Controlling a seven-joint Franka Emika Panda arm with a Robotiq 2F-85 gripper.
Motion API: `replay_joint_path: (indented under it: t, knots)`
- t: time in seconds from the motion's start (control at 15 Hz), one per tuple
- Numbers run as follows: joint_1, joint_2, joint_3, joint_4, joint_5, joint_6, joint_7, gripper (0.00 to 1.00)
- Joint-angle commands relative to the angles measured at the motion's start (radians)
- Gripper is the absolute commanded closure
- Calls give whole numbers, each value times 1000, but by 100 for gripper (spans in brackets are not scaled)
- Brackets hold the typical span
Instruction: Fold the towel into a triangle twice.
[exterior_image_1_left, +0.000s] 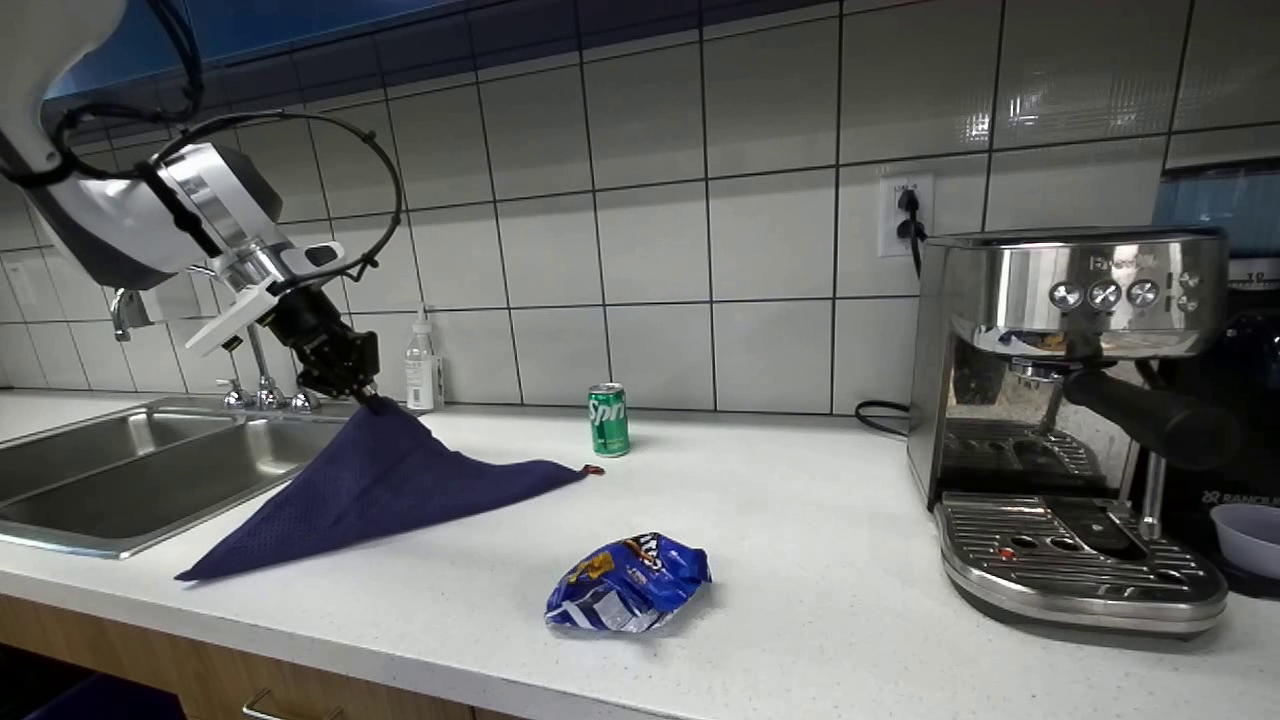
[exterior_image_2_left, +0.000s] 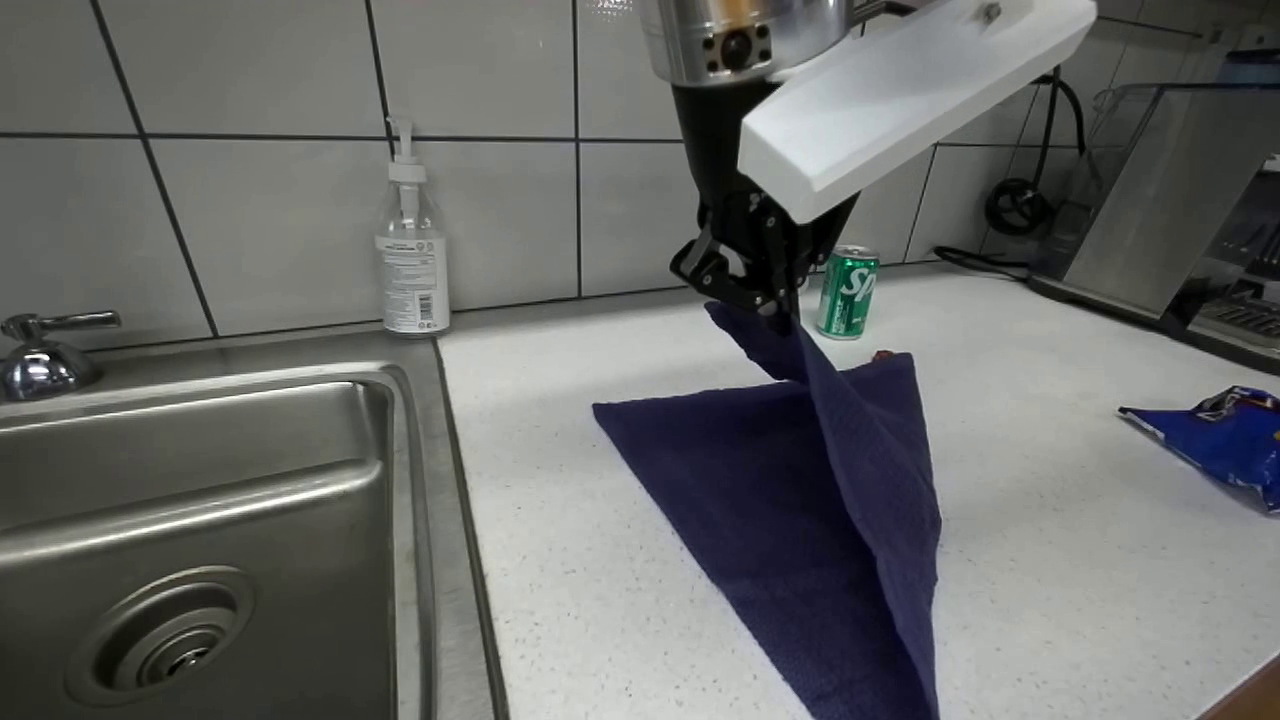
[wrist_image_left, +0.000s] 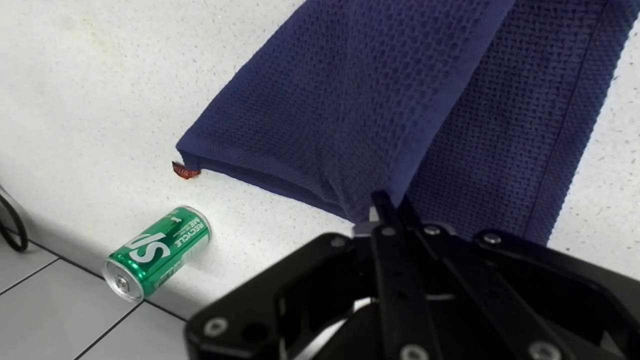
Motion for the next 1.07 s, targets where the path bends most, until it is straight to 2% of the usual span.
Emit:
replay_joint_path:
  t: [0.0,0.8,0.87,1.0]
  knots:
    - [28,35,-15,58,-38,-55,42,99]
    - [69,103,-22,127,-83,-108,82,99]
    - [72,110,-22,134,-81,-117,84,73]
    - [77,118,-22,142,-80,-127,83,67]
